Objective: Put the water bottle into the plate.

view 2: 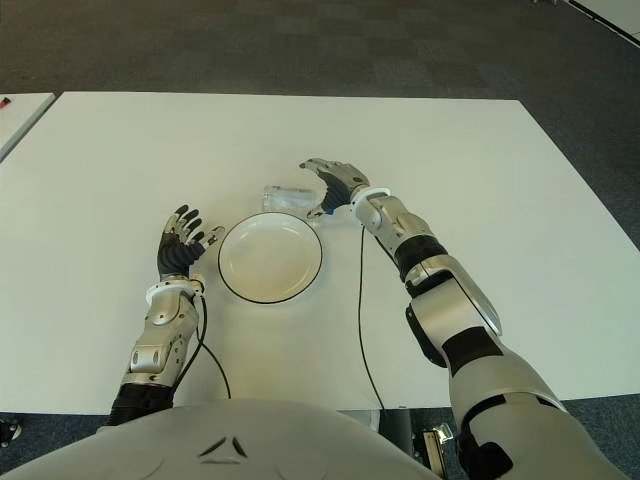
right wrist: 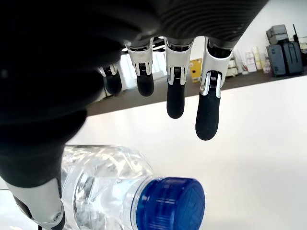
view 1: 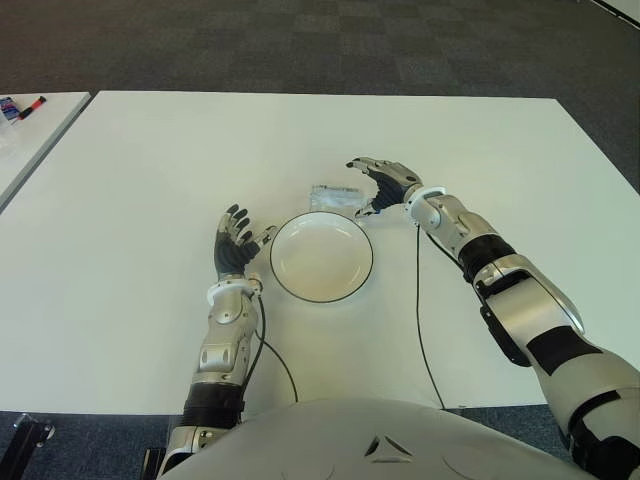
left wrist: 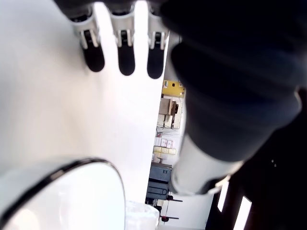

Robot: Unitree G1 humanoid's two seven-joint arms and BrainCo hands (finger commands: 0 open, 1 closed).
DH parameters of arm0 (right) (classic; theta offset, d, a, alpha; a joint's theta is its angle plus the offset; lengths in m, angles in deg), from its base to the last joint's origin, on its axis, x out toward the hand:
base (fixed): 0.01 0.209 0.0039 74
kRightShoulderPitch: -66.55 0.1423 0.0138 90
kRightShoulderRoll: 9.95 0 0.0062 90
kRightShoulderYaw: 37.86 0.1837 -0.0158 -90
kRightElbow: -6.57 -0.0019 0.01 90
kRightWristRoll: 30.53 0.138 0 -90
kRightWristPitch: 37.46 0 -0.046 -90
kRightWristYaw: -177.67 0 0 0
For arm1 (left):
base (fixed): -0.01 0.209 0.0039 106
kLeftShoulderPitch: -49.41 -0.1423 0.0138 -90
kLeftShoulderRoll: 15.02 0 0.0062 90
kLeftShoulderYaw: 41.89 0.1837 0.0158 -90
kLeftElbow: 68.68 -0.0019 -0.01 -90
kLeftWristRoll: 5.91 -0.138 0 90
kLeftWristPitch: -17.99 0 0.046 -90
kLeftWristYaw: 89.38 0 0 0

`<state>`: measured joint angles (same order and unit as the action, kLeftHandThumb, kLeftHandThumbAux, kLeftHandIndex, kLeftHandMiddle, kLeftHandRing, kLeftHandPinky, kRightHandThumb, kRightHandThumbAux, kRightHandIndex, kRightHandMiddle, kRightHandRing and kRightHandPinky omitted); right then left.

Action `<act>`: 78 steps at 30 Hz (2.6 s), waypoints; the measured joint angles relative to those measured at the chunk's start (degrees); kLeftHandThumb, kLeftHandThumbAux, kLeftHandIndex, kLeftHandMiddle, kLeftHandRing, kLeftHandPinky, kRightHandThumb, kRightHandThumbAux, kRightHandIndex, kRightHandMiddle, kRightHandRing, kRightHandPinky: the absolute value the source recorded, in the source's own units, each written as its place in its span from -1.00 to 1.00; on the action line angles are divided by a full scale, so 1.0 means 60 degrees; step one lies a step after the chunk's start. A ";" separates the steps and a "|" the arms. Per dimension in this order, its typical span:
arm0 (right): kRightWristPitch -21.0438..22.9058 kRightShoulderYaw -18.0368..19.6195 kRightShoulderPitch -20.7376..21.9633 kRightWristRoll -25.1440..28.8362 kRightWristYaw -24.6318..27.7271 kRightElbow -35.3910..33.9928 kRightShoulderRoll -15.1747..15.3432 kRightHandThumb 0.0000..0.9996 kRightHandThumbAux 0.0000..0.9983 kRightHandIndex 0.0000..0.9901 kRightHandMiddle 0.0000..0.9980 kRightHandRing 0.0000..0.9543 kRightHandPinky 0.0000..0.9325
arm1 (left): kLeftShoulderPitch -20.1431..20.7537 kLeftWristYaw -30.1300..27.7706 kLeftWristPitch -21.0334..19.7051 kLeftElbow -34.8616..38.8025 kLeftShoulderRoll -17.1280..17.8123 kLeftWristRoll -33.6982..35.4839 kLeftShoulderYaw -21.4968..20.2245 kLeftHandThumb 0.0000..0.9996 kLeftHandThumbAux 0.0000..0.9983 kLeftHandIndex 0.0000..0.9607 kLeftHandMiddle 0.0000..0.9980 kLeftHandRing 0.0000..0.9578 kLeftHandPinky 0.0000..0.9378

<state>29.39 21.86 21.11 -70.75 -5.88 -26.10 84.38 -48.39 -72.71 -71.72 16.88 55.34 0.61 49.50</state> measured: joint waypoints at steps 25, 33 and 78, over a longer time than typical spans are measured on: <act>0.0147 0.0338 -0.0664 0.0334 0.0707 -0.0658 0.0090 1.00 0.47 -0.83 -0.82 -0.58 -0.10 | -0.0046 0.0058 -0.0175 0.0325 0.0003 -0.0081 0.0242 -0.90 0.91 -0.72 -0.66 -0.70 -0.65; 0.0146 0.0339 -0.0762 0.0334 0.0540 -0.0653 0.0079 1.00 0.46 -0.84 -0.86 -0.61 -0.10 | -0.0066 0.0126 -0.0260 0.0379 0.0003 -0.0081 0.0263 -0.90 0.92 -0.72 -0.66 -0.70 -0.65; 0.0117 0.0155 -0.1161 -0.0070 -0.0635 -0.1124 0.0045 1.00 0.45 -0.82 -0.88 -0.67 -0.11 | -0.0132 0.0126 -0.0280 0.0396 0.0008 -0.0067 0.0295 -0.93 0.94 -0.74 -0.67 -0.70 -0.65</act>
<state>30.09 22.79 14.14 -71.18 -9.69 -32.84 84.65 -49.18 -71.95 -73.40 19.25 55.39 0.21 51.27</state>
